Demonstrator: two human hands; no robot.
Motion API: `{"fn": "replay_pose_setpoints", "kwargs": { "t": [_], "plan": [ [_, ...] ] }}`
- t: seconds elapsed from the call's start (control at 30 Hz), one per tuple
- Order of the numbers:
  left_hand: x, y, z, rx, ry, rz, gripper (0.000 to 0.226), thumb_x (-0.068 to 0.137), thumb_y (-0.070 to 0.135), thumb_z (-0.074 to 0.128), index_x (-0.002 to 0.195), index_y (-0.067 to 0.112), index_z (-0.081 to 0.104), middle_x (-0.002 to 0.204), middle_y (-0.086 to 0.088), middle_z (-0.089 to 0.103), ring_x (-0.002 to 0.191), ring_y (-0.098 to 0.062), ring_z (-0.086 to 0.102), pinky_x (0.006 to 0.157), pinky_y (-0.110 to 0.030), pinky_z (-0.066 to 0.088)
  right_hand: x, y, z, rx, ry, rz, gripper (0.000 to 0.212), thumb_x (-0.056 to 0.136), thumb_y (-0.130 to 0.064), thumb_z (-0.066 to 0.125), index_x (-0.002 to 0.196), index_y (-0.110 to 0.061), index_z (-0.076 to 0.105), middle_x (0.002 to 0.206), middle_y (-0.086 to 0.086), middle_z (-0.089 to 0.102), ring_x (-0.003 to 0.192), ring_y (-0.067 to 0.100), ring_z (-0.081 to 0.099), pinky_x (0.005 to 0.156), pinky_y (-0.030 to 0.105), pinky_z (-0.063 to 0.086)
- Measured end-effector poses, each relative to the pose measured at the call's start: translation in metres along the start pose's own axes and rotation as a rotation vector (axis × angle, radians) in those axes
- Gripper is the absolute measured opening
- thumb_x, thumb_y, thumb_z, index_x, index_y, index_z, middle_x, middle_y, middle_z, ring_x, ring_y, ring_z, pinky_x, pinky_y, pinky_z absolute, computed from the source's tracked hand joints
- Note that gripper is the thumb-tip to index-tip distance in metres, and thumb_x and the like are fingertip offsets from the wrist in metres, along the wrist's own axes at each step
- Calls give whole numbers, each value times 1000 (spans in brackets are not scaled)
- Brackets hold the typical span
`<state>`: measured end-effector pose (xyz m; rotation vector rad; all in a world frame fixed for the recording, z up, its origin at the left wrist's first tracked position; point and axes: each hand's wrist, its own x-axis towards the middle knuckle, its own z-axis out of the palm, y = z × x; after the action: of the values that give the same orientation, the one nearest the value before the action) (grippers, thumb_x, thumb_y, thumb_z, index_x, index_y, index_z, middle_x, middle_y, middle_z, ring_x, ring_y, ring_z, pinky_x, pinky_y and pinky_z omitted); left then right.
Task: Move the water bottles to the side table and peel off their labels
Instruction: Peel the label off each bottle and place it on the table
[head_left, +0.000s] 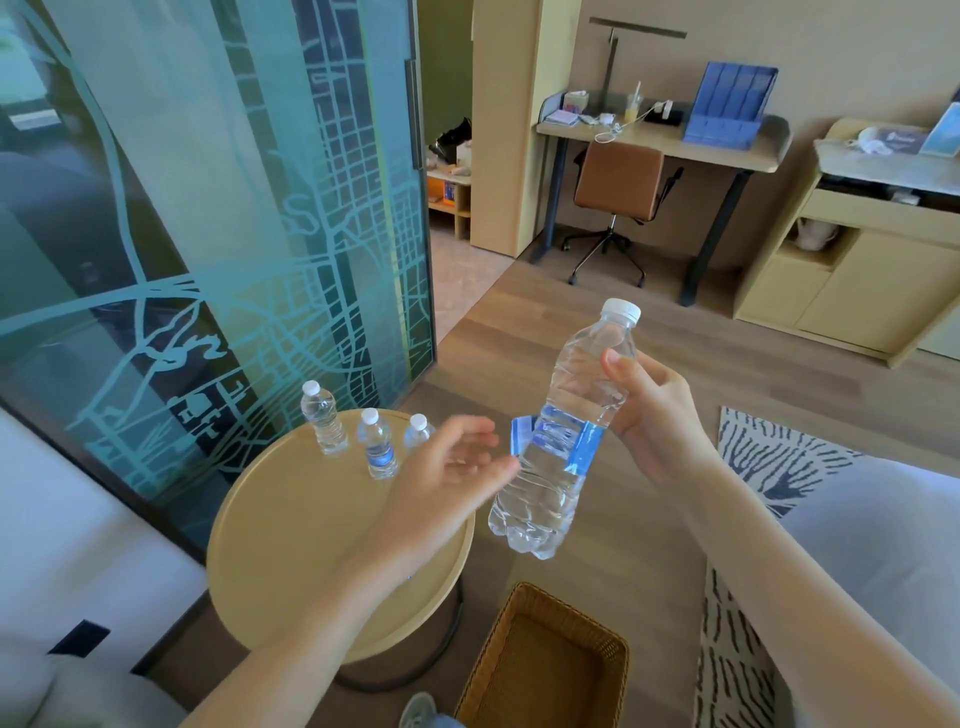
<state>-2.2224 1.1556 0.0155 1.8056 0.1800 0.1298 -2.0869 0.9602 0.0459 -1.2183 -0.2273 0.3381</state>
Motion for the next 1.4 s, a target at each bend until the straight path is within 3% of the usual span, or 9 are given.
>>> {"fn": "replay_pose_setpoints", "kwargs": {
  "t": [0.07,0.17,0.4,0.57,0.8,1.0,1.13,1.27,1.4],
  "plan": [
    [-7,-3,15,39,-80,-32,59,69,63,72,122,42,58,116,31,64,107,9,60,84,-16,47,2,1,1,-16,5,-10,47,84,-26,71,118,5,67,109,23,69,100,38,68,95,56,55],
    [-7,-6,32,21,-155,-61,51,72,56,76,119,44,58,110,23,71,102,5,66,86,-23,49,3,3,3,-38,14,-14,44,83,-27,73,115,4,69,107,21,70,100,37,68,96,58,54],
    [3,-10,38,84,-108,-116,51,63,58,78,109,41,62,98,13,75,92,-4,70,88,-37,57,4,7,9,-81,11,-9,47,75,-33,82,110,-3,74,101,16,74,94,33,72,92,55,57],
    [6,-12,31,-5,-109,-131,39,68,37,83,104,28,71,90,7,77,84,-9,73,68,-26,57,10,10,15,-139,-38,-2,33,83,-26,80,107,-4,74,93,9,76,87,26,73,84,47,60],
    [8,-23,3,-129,-87,-167,18,80,25,80,97,20,76,93,-5,77,86,-17,73,68,-18,55,30,27,32,-238,-203,49,44,89,-36,70,121,-6,69,116,12,74,108,28,72,86,36,59],
    [21,-37,-46,-171,-88,-172,20,76,30,77,96,30,76,92,3,78,88,-9,74,72,-18,56,46,64,64,-311,-306,139,39,82,-51,67,104,-20,77,106,6,77,102,21,72,88,32,56],
    [31,-45,-83,-188,-128,-149,20,79,33,77,98,42,76,96,17,77,90,4,71,69,-7,50,52,78,85,-372,-335,130,34,87,-45,66,102,-16,77,98,5,78,89,18,73,76,26,56],
    [46,-59,-114,-226,-110,-156,29,71,47,78,100,41,75,98,9,78,90,-5,74,65,-13,52,61,86,105,-426,-191,58,10,92,-22,73,83,-16,76,73,-5,75,63,4,66,60,14,49],
    [57,-73,-135,-268,-135,-183,36,71,45,78,105,49,69,108,10,76,102,-9,71,81,-23,54,68,94,122,-510,-101,-29,26,92,-8,72,71,-23,75,63,-13,70,54,-2,59,53,9,44]
  ]
}}
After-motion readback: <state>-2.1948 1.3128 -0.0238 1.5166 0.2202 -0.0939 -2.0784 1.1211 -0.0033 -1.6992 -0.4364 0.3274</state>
